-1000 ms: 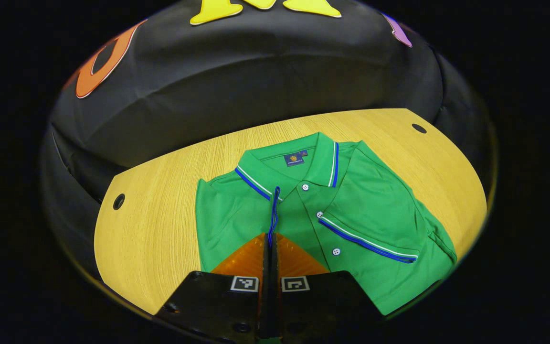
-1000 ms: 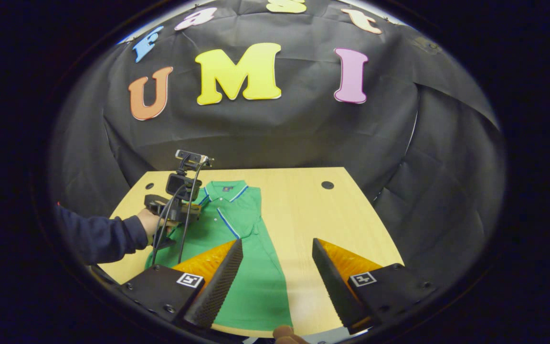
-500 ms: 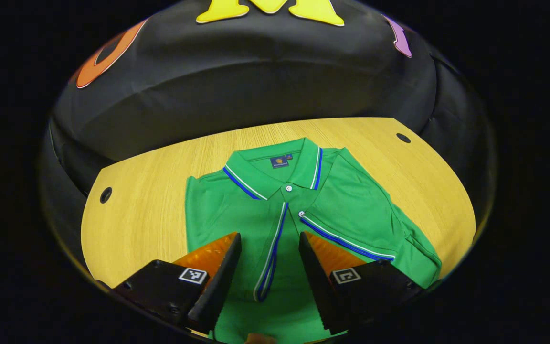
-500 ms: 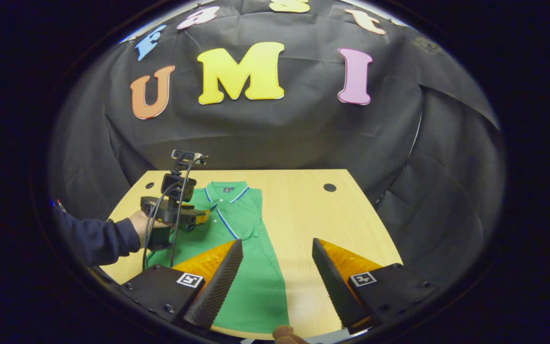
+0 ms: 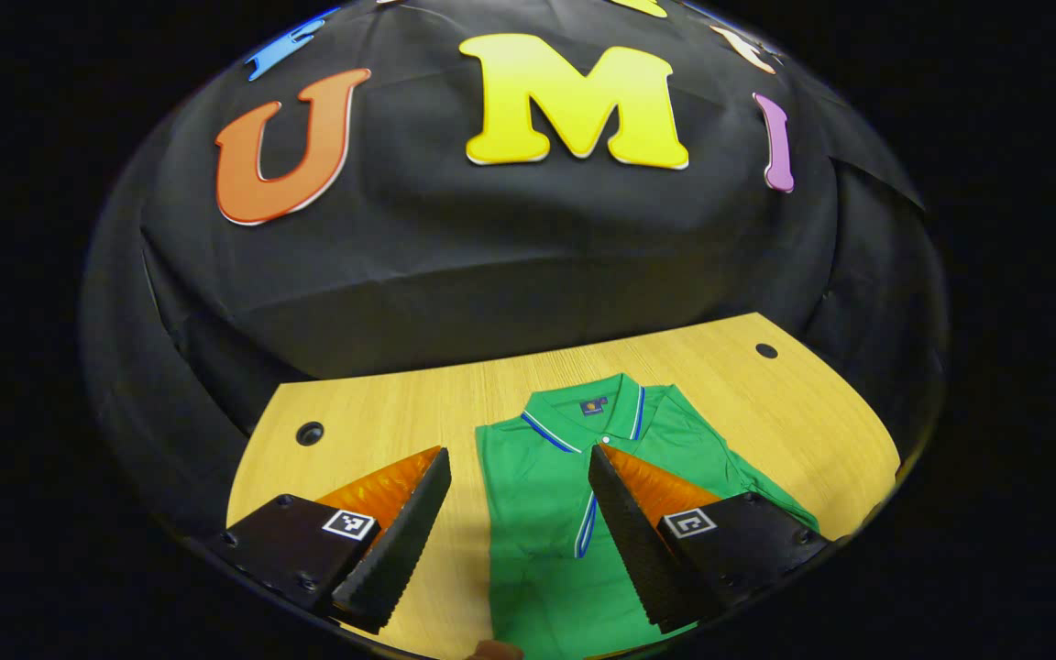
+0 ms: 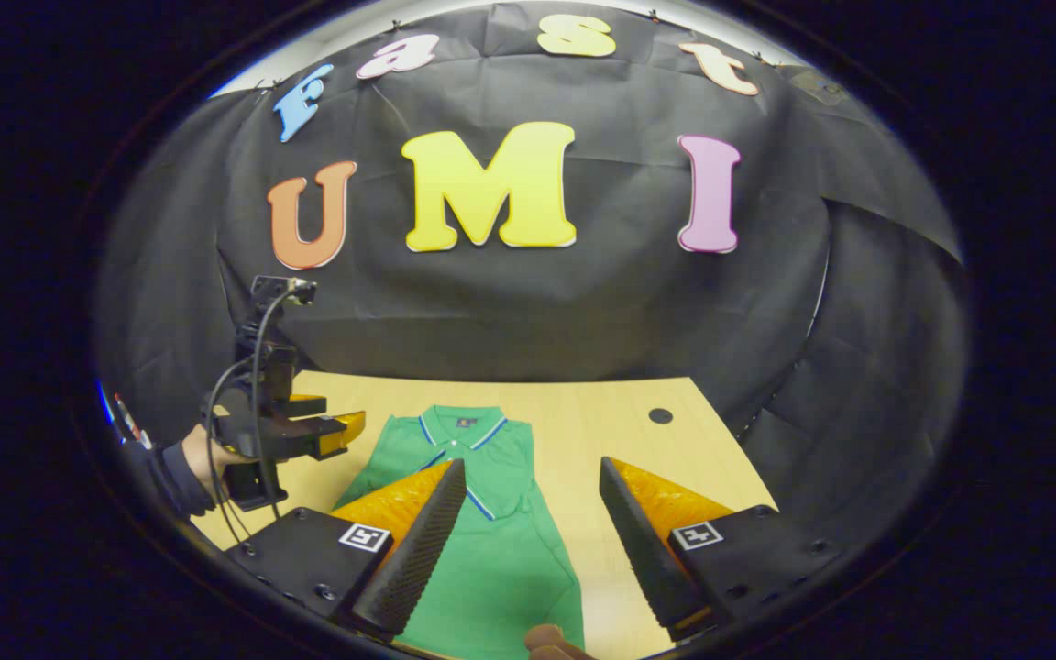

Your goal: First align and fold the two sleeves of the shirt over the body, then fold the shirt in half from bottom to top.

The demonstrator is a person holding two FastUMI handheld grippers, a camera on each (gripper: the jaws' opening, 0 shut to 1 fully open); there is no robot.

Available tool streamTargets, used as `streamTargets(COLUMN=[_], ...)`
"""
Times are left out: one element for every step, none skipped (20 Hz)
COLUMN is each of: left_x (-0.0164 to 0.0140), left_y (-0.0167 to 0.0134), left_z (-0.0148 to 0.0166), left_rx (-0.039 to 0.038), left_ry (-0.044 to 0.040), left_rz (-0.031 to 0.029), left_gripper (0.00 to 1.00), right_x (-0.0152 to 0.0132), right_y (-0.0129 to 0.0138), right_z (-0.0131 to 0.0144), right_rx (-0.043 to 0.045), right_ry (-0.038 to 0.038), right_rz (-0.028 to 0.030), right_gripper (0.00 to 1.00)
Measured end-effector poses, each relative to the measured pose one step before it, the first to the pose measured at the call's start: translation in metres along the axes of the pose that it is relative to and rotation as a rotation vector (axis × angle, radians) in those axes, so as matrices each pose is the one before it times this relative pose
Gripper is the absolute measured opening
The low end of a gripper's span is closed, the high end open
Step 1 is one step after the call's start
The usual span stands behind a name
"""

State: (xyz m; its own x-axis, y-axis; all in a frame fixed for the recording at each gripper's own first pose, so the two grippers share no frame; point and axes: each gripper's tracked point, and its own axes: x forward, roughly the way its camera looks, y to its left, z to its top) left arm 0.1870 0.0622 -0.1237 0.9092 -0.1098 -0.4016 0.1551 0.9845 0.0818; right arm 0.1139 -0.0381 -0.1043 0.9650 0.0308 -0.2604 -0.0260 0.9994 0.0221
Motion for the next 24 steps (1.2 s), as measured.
streamTargets(left_x=[-0.01451, -0.01626, -0.01438, -0.01462, -0.01376, -0.01370, -0.01256, -0.01157, -0.01212, -0.00810, -0.00806, -0.01046, -0.00807, -0.00793, -0.00878, -0.00770, -0.00590, -0.00525, -0.00455, -0.00424, -0.00124, -0.00035, 0.00242, -0.00003], left_y=[0.00834, 0.00477, 0.00529, 0.00568, 0.00337, 0.00515, 0.00604, 0.00375, 0.00581, 0.00499, 0.00442, 0.00310, 0.00388, 0.00080, 0.00097, -0.00129, -0.00075, -0.00089, -0.00357, -0.00760, -0.00684, -0.00454, -0.00150, -0.00353], left_z=[0.00668, 0.00479, 0.00532, 0.00376, -0.00060, -0.00124, -0.00407, -0.00587, -0.00795, -0.00883, -0.01042, -0.01261, -0.01226, -0.01361, -0.01485, -0.01449, -0.01776, -0.01730, -0.01622, -0.01750, -0.01850, -0.01906, -0.01866, -0.02043], left_rx=[-0.00136, -0.00182, -0.01154, -0.01914, -0.02198, -0.02254, -0.02098, -0.01938, -0.01396, -0.00695, -0.00329, 0.00127, 0.00553, 0.00402, 0.00115, 0.00472, 0.00506, 0.00322, 0.00110, 0.00101, 0.00417, 0.01817, 0.01419, 0.00275], left_ry=[-0.02783, -0.02351, -0.02986, -0.02478, -0.01333, -0.00742, -0.00172, 0.00104, 0.00367, 0.00512, 0.01193, 0.01353, 0.01618, 0.02288, 0.02477, 0.02266, 0.03533, 0.03411, 0.02153, 0.03205, 0.03836, 0.04162, 0.04998, 0.04722], left_rz=[0.01204, 0.00512, 0.00345, 0.00034, -0.00737, 0.00254, 0.00852, 0.00875, 0.00988, 0.01117, 0.00921, 0.00840, 0.01044, 0.00536, 0.00444, -0.00197, 0.00357, 0.00584, -0.00824, -0.01632, -0.01342, -0.00429, 0.00355, -0.00257], left_gripper=[0.98, 0.98, 0.98, 0.98, 0.98, 0.98, 0.98, 0.98, 0.98, 0.98, 0.98, 0.98, 0.98, 0.98, 0.98, 0.98, 0.98, 0.98, 0.98, 0.98, 0.98, 0.98, 0.99, 0.98], right_x=[-0.00136, -0.00157, -0.00183, -0.00330, -0.00230, -0.00140, -0.00256, -0.00307, -0.00260, -0.00213, -0.00293, -0.00287, -0.00336, -0.00316, -0.00345, -0.00288, -0.00278, -0.00331, -0.00413, -0.00278, -0.00121, -0.00057, 0.00027, 0.00053], right_y=[0.00387, 0.00399, 0.00458, 0.00752, 0.00607, 0.00221, -0.00024, 0.00352, 0.00475, 0.00405, 0.00196, 0.00168, 0.00290, 0.00258, -0.00189, -0.00212, -0.00271, -0.00628, -0.00281, -0.00457, -0.00658, -0.00659, -0.00602, -0.00426], right_z=[0.00331, 0.00333, 0.00306, 0.00266, 0.00076, -0.00343, -0.00571, -0.00802, -0.00822, -0.00921, -0.01115, -0.01072, -0.01169, -0.01187, -0.01485, -0.01343, -0.01539, -0.01608, -0.01632, -0.01604, -0.01610, -0.01634, -0.01590, -0.01591], right_rx=[-0.00992, -0.00477, 0.00311, 0.00772, 0.00636, -0.01003, -0.01864, -0.01708, -0.00655, -0.00644, -0.00860, -0.00410, 0.00097, 0.00029, -0.00412, -0.00220, -0.00386, -0.00178, 0.00677, 0.00205, -0.00485, -0.00874, -0.00713, -0.00316], right_ry=[-0.01718, -0.02051, -0.01961, -0.01936, -0.01489, -0.00351, 0.00655, 0.01148, 0.01137, 0.01369, 0.01896, 0.01682, 0.01523, 0.01759, 0.02002, 0.01739, 0.02157, 0.02696, 0.02777, 0.02927, 0.02628, 0.02634, 0.02530, 0.02806], right_rz=[-0.01272, -0.01197, -0.00963, 0.00341, 0.00524, -0.00327, -0.01206, 0.00213, 0.01207, 0.01456, 0.01013, 0.00998, 0.01712, 0.01652, -0.00089, 0.00436, 0.00080, -0.00643, 0.00764, 0.00159, -0.00205, -0.00657, -0.00524, -0.00438], right_gripper=[0.93, 0.95, 0.93, 0.95, 0.95, 0.95, 0.93, 0.95, 0.94, 0.94, 0.94, 0.95, 0.95, 0.95, 0.95, 0.94, 0.94, 0.94, 0.94, 0.94, 0.94, 0.95, 0.95, 0.93])
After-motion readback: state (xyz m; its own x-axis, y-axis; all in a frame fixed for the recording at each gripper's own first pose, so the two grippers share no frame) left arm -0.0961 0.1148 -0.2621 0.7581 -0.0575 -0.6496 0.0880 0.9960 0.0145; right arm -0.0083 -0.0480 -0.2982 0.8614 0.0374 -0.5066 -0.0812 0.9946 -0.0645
